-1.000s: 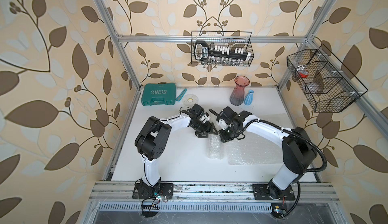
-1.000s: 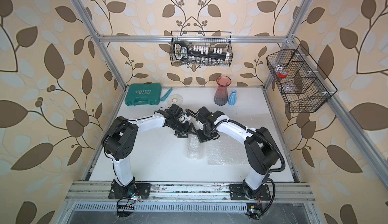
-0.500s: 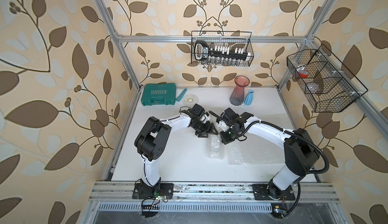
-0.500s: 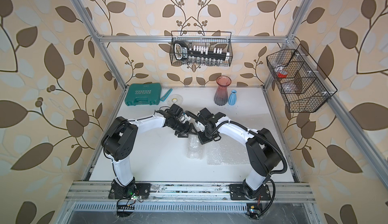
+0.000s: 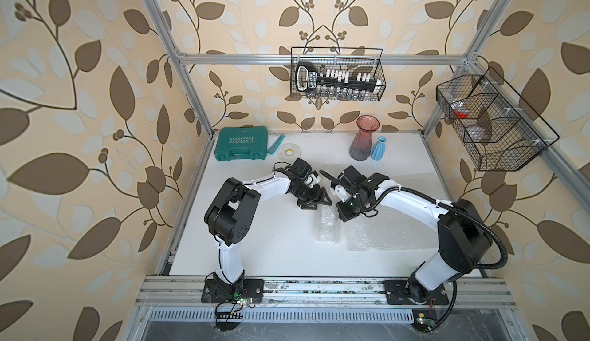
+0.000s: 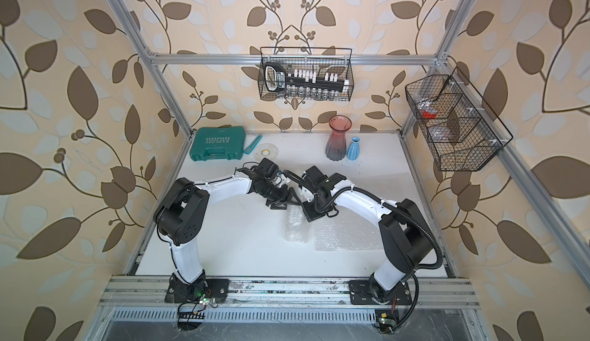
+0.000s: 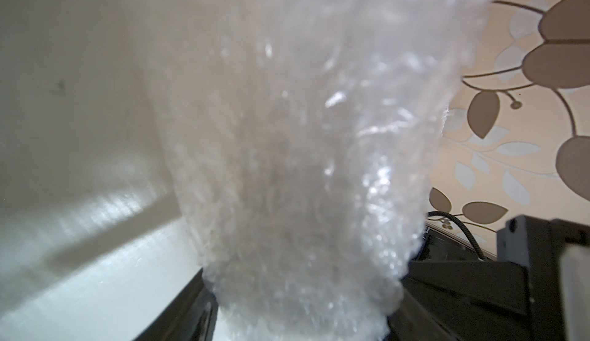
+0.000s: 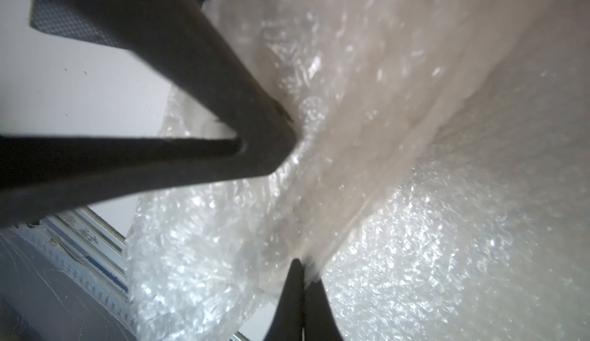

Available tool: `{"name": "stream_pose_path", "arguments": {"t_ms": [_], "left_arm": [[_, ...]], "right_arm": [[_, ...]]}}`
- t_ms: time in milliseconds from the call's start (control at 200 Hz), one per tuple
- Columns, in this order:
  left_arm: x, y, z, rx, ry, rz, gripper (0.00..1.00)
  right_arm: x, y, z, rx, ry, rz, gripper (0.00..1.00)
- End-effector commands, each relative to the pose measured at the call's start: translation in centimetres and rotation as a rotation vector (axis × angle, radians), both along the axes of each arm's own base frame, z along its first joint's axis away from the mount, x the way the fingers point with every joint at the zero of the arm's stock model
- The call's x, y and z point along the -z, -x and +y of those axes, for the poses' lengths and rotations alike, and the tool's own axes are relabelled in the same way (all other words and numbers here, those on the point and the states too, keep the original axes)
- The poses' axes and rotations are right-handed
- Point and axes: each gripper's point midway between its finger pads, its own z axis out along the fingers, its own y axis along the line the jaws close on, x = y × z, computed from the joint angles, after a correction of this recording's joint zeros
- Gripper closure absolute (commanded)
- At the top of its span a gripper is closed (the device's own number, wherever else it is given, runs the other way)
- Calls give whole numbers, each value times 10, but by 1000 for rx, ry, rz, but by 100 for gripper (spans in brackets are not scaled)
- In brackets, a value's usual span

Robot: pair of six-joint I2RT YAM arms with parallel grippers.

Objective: Unwrap the vase from the bubble wrap
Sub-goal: Unwrap the bubble wrap at the center of the board.

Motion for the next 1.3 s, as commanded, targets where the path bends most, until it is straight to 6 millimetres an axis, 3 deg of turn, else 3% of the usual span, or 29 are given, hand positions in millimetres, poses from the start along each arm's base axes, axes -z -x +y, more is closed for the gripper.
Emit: {"name": "stream_pose_path", "arguments": {"t_ms": [0,300,480,755,1080,1294], "left_arm": [[37,4,32,-59,-191,24,31],[38,4,36,-67,-212,19,31],[37,2,36,-68,-212,15,31],[22,6,27,-34,-151,15,30],[10,13,24,-4,-108,24,30],[6,13,22,-2,-101,19,30]], "right_arm": [[3,38,-18,-22,55,117,100],[10,46,-26,-18,70,149,100],[13,38,-44,59,106,143,100],[-11,14,-39,98,65,26,100],[-41,-10,-60,197,132,-156,67],[-60,-12,-32,161,-41,-180,55]]}}
